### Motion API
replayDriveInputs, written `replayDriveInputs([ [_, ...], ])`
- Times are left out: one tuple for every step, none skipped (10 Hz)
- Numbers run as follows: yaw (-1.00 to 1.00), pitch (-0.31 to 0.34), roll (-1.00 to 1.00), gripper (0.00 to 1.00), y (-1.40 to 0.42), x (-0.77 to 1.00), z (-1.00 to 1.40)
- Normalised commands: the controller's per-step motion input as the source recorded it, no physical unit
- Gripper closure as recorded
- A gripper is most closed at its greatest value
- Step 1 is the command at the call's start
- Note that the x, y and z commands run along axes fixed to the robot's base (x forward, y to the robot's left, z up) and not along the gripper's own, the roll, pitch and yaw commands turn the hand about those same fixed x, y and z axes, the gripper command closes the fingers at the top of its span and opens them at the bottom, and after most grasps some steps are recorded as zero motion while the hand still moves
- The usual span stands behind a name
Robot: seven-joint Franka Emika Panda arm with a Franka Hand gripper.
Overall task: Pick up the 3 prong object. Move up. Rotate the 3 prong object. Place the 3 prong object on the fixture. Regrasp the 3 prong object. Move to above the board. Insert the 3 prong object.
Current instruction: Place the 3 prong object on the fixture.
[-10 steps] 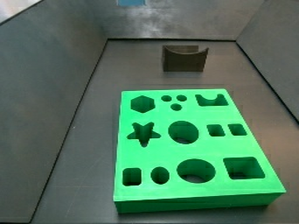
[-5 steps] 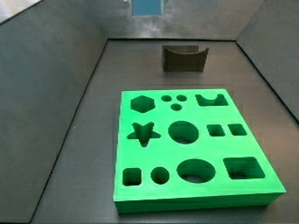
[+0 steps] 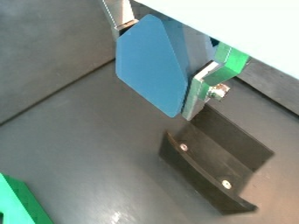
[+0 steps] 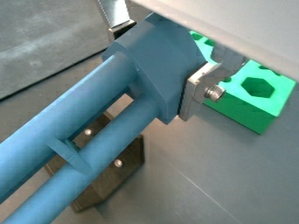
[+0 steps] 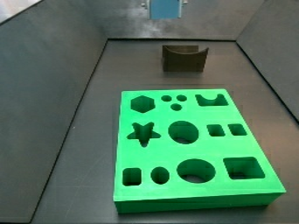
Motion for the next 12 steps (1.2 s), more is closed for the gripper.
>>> replayDriveInputs([
  [0.03,0.103,0.01,1.00,-0.02,0.24,0.00],
  [-0.01,0.103,-1.00,1.00,0.05,0.95,0.31],
  [-0.01,0.106,-1.00,1.00,0.06,0.86,0.30],
  [-0.03,0.116,-1.00,1.00,0.07,0.72,0.15],
  [-0.03,0.118,-1.00,1.00,0.06,0.66,0.08],
  [-0.04,0.125,-1.00,1.00,0.04,0.54,0.04],
  [-0.05,0.133,-1.00,1.00,0.04,0.46,0.03],
  [-0.06,0.142,-1.00,1.00,0.04,0.33,0.01],
  [-0.06,0.145,-1.00,1.00,0.04,0.28,0.00],
  [-0.08,0.152,-1.00,1.00,0.04,0.16,0.00],
  [-0.09,0.154,-1.00,1.00,0.04,0.08,0.00],
  [-0.11,0.145,-1.00,1.00,0.04,0.05,0.00],
])
